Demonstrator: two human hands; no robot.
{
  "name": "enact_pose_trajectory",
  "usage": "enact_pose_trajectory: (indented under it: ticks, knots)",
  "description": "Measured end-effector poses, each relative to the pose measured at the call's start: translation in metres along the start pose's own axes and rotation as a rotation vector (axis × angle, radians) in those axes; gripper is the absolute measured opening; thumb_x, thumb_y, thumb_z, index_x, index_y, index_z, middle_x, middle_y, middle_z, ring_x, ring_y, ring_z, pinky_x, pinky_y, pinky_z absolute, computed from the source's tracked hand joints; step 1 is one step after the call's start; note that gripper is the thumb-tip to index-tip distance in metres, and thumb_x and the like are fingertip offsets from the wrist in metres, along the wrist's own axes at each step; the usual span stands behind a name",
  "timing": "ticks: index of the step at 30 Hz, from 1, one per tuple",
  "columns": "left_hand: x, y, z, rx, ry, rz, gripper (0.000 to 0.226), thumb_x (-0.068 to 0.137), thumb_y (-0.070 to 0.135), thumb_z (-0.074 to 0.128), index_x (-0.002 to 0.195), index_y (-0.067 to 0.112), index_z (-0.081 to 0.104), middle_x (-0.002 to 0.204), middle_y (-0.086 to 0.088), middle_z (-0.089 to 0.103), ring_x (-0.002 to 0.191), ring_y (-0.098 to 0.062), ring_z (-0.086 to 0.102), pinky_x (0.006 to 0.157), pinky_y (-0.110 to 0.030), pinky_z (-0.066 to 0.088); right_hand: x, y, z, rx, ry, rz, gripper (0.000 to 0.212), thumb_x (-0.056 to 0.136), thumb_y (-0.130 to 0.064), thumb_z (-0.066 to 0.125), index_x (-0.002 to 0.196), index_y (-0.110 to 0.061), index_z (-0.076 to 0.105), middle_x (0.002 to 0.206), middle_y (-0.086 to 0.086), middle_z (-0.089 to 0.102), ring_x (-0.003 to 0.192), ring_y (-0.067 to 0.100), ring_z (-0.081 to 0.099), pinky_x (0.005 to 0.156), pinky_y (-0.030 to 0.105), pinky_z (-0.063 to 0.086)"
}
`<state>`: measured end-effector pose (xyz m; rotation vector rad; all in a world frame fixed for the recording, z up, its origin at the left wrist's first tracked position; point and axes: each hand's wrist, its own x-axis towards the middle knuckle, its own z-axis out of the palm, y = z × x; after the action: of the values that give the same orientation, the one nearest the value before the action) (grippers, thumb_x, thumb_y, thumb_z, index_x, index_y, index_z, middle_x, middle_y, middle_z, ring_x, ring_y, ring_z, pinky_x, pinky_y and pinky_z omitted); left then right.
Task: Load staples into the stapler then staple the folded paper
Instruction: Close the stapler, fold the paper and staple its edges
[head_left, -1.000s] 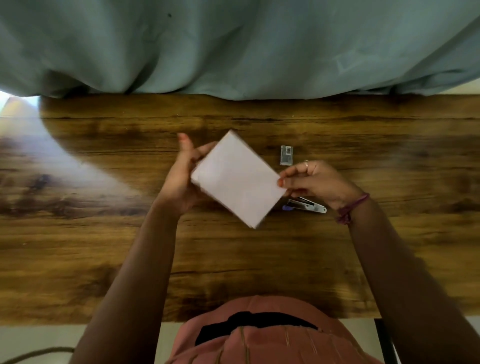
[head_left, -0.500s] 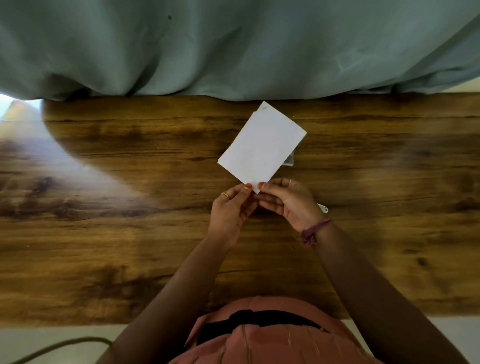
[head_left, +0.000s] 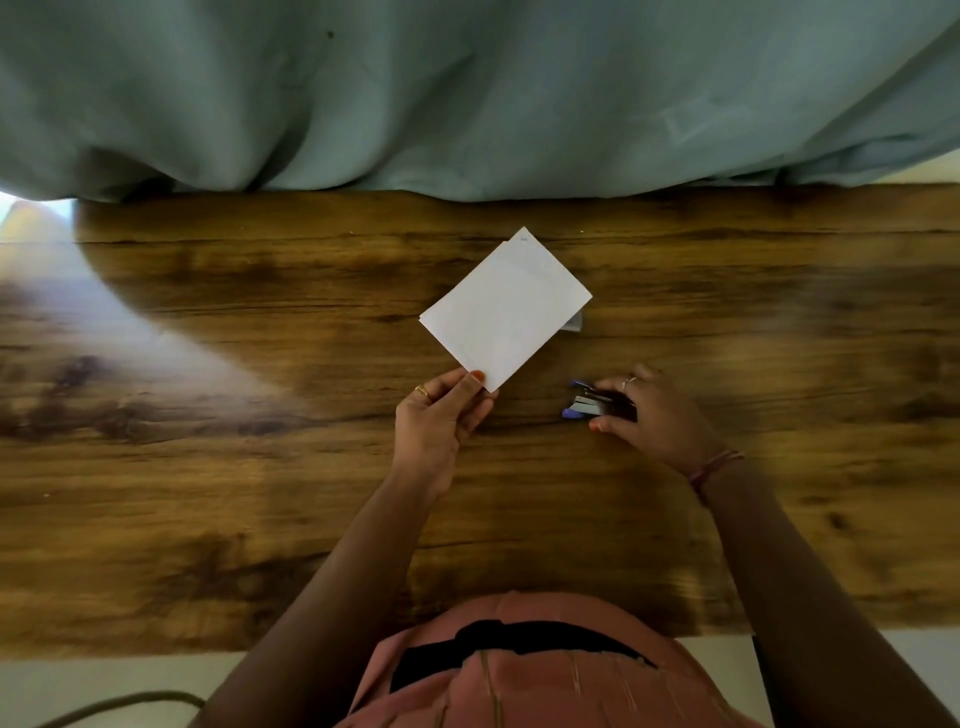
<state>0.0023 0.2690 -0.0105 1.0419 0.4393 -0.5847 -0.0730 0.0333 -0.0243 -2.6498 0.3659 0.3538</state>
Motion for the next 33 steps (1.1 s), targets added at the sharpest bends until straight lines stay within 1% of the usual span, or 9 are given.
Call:
enact_pose_trajectory:
  ticks: [3,7,9,13,15,19,21,25,33]
  knots:
    - [-0.001,0.000,0.002,-0.026,-0.025,-0.005,0.019,0.078,0.008,0.073,0.097,0.005,0.071,0.100,-0.013,0.074,0.085,-0.020,0.073,0.063,-0.022,0.057,0.001,-0.004,0.007,0.085,0.018,-0.030,0.049,0.086,-0.034,0.065,0.130,-0.017,0.052,0.116,0.003,0.053,0.107,0.019,0.051,0.088,0.031,0.043]
    - [-0.003,0.002,0.002,-0.030,-0.080,0.017,0.026,0.075,0.011,0.075,0.099,0.004,0.071,0.095,-0.011,0.075,0.084,-0.019,0.072,0.063,-0.021,0.056,-0.009,-0.027,0.003,0.838,-0.172,0.051,0.038,0.075,-0.041,0.069,0.111,-0.031,0.059,0.099,-0.002,0.071,0.085,0.002,0.066,0.072,0.020,0.052]
    - [-0.004,0.002,0.002,-0.016,-0.110,0.027,0.024,0.074,0.013,0.075,0.096,0.006,0.073,0.094,-0.011,0.075,0.084,-0.018,0.072,0.063,-0.021,0.056,-0.013,-0.039,0.006,1.155,-0.324,0.081,0.045,0.071,-0.036,0.070,0.113,-0.024,0.059,0.091,-0.001,0.074,0.084,0.009,0.069,0.070,0.023,0.056]
    - [-0.005,0.000,0.003,0.008,-0.160,0.048,0.019,0.074,0.013,0.074,0.093,0.008,0.075,0.092,-0.010,0.075,0.082,-0.015,0.071,0.063,-0.021,0.056,-0.012,-0.059,0.015,1.451,-0.347,0.119,0.038,0.072,-0.028,0.069,0.108,-0.018,0.062,0.081,-0.001,0.071,0.071,0.013,0.068,0.059,0.023,0.054]
    - [-0.007,-0.002,0.004,0.029,-0.174,0.061,0.018,0.074,0.013,0.073,0.091,0.009,0.076,0.091,-0.009,0.075,0.081,-0.014,0.071,0.063,-0.021,0.056,-0.012,-0.064,0.017,1.523,-0.326,0.146,0.033,0.073,-0.032,0.069,0.103,-0.016,0.066,0.084,0.003,0.067,0.068,0.012,0.064,0.055,0.024,0.051]
    - [-0.008,-0.002,0.006,0.077,-0.154,0.105,0.018,0.072,0.015,0.074,0.089,0.011,0.076,0.089,-0.008,0.075,0.081,-0.014,0.071,0.064,-0.022,0.056,-0.013,-0.066,0.019,1.648,-0.351,0.156,0.048,0.074,-0.040,0.070,0.109,-0.008,0.062,0.090,0.008,0.061,0.066,0.012,0.058,0.053,0.024,0.049]
    - [-0.007,-0.002,0.006,0.118,-0.157,0.129,0.016,0.073,0.014,0.074,0.089,0.010,0.076,0.090,-0.008,0.075,0.081,-0.015,0.071,0.064,-0.022,0.056,-0.014,-0.068,0.019,1.695,-0.352,0.175,0.045,0.078,-0.040,0.067,0.109,-0.008,0.060,0.088,0.007,0.059,0.065,0.012,0.057,0.051,0.023,0.048]
    - [-0.008,-0.004,0.007,0.185,-0.173,0.152,0.009,0.082,0.009,0.070,0.089,0.011,0.075,0.093,-0.009,0.075,0.082,-0.017,0.072,0.064,-0.022,0.057,-0.014,-0.075,0.015,1.643,-0.319,0.225,0.051,0.071,-0.042,0.068,0.109,-0.010,0.059,0.085,0.005,0.060,0.064,0.011,0.056,0.051,0.023,0.047]
    - [-0.008,-0.005,0.005,0.256,-0.193,0.186,0.010,0.084,0.009,0.068,0.089,0.012,0.076,0.095,-0.011,0.075,0.084,-0.019,0.072,0.064,-0.022,0.057,-0.013,-0.080,0.015,1.551,-0.277,0.234,0.037,0.072,-0.039,0.068,0.100,-0.016,0.067,0.081,0.000,0.066,0.068,0.010,0.063,0.056,0.026,0.051]
